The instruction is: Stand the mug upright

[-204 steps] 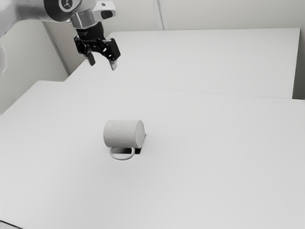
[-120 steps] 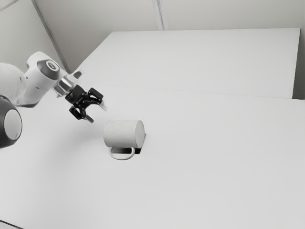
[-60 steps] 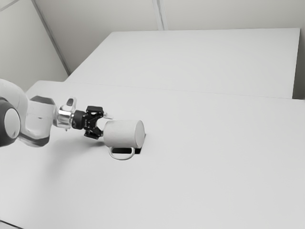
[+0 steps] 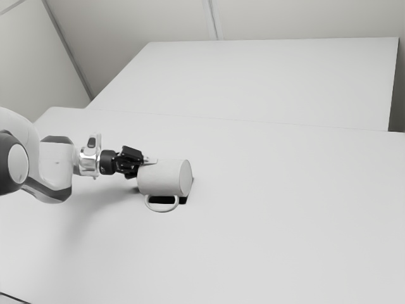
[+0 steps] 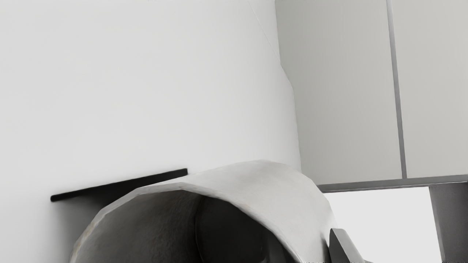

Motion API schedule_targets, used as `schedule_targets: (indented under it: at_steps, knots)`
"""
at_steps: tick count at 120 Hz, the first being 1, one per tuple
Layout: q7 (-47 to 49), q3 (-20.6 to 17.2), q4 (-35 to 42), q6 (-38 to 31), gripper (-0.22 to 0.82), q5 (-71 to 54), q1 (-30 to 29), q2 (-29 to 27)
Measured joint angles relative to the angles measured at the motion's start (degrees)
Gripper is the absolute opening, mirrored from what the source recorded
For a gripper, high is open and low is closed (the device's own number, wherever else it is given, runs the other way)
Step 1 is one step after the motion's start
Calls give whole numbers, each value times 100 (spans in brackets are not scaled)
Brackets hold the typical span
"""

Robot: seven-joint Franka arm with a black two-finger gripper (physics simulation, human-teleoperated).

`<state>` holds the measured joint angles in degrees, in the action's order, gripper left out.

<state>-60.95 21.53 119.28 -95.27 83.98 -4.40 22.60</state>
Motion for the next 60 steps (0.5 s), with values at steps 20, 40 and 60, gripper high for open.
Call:
schedule_targets:
  at_steps: [20, 40, 60]
  knots:
    - [-312, -8, -40, 90, -11, 186, -6, -50]
    - [-551, -35, -238, 185, -16, 290, -3, -149]
    - [-655, -339, -1179, 3, -17, -453, 21, -292]
